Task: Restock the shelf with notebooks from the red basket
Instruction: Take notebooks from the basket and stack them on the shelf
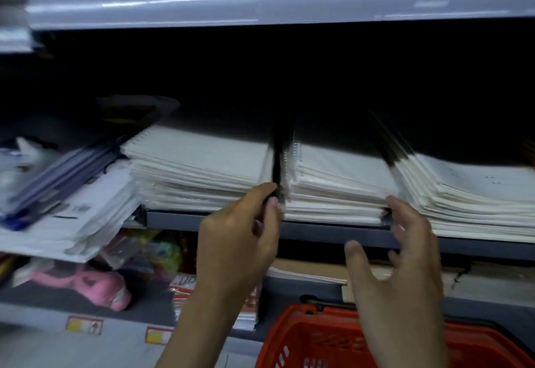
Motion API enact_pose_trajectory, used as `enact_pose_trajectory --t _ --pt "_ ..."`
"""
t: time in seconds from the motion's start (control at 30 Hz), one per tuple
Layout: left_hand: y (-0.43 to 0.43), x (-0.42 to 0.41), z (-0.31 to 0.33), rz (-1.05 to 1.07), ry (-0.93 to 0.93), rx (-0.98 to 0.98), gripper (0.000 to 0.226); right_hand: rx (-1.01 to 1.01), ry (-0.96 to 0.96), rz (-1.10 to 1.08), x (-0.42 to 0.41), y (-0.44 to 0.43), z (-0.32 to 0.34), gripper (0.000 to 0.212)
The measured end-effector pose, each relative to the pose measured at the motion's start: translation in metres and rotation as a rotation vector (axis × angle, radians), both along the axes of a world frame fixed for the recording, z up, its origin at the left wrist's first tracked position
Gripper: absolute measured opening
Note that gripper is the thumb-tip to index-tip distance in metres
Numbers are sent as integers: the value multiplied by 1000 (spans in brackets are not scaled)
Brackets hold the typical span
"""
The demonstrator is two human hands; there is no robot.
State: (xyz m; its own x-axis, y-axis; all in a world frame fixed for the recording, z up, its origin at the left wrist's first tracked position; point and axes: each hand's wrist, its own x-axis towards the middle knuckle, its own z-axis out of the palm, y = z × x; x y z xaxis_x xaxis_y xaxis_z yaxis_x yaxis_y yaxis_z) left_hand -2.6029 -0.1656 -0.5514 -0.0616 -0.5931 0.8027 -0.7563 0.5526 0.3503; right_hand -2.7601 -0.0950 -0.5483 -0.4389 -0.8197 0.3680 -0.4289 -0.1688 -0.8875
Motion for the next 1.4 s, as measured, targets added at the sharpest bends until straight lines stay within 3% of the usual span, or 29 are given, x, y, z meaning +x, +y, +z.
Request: enact_pose_trajectory --t 0.1,0.17,0.23,0.33,0.5,0.6,0.9,1.3,1.4 --pt "-8 39 10 103 358 -203 25 -105 -22 115 43 -6 0 33" --pt "-22 69 11 261 560 -188 32 -128 44 177 71 -27 3 28" --pt "-36 95 11 325 762 -89 40 -157 94 184 95 -46 5 35" --pt "-47 115 13 200 909 58 40 -165 146 136 115 -62 4 48" --pt "-50 118 7 -107 788 295 42 -53 98 166 115 -74 0 64" --pt "-51 123 6 -168 750 336 51 18 -85 237 116 -83 -4 71" --pt "-60 135 1 -269 600 324 69 -153 -453 251 123 -113 -10 70" --pt "-56 130 7 -299 678 266 42 -151 -265 222 117 -104 -13 60" --pt "-52 133 8 -304 693 261 41 -87 -83 213 114 -97 -6 57"
